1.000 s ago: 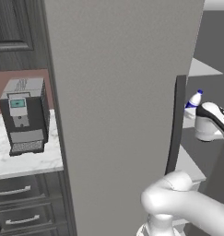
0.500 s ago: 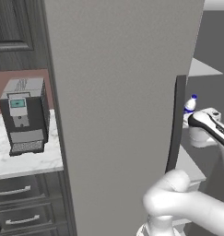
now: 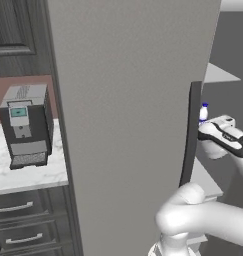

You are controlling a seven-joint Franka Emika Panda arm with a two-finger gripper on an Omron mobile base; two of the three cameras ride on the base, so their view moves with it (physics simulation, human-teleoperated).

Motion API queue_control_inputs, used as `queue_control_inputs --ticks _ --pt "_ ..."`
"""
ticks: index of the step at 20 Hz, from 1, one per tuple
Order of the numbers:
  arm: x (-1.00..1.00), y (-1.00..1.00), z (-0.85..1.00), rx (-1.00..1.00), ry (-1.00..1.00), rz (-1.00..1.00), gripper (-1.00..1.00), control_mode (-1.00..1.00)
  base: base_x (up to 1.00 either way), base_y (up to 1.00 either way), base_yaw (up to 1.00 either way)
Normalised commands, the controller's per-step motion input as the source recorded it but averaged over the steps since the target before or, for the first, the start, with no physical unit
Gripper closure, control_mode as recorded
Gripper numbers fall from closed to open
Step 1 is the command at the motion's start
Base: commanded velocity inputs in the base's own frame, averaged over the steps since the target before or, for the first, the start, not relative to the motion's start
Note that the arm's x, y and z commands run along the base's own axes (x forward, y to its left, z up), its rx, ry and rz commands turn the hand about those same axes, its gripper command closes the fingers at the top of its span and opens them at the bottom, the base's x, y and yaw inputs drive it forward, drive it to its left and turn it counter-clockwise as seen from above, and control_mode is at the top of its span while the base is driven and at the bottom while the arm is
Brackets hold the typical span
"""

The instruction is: Take the bottled waters from the counter and place them in the freezer to freeze. Close the freezer door after placing the bottles.

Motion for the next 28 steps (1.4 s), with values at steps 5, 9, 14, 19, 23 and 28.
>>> queue_control_inputs --ticks 5,9,14,19,23,28 --pt "0.27 -0.01 -0.08 -0.01 0.07 0.0 1.0 -1.0 0.0 0.0 0.0" --pt "0.11 0.0 -0.21 0.0 0.0 0.0 1.0 -1.0 0.0 0.0 0.0" --pt "0.09 0.0 -0.25 0.0 -0.01 0.0 1.0 -1.0 0.0 0.0 0.0" --pt "0.07 0.0 -0.24 0.0 -0.07 0.0 1.0 -1.0 0.0 0.0 0.0" --pt "0.11 0.0 -0.28 0.0 -0.11 0.0 1.0 -1.0 0.0 0.0 0.0" --pt "0.13 0.0 -0.35 0.0 -0.07 0.0 1.0 -1.0 0.0 0.0 0.0"
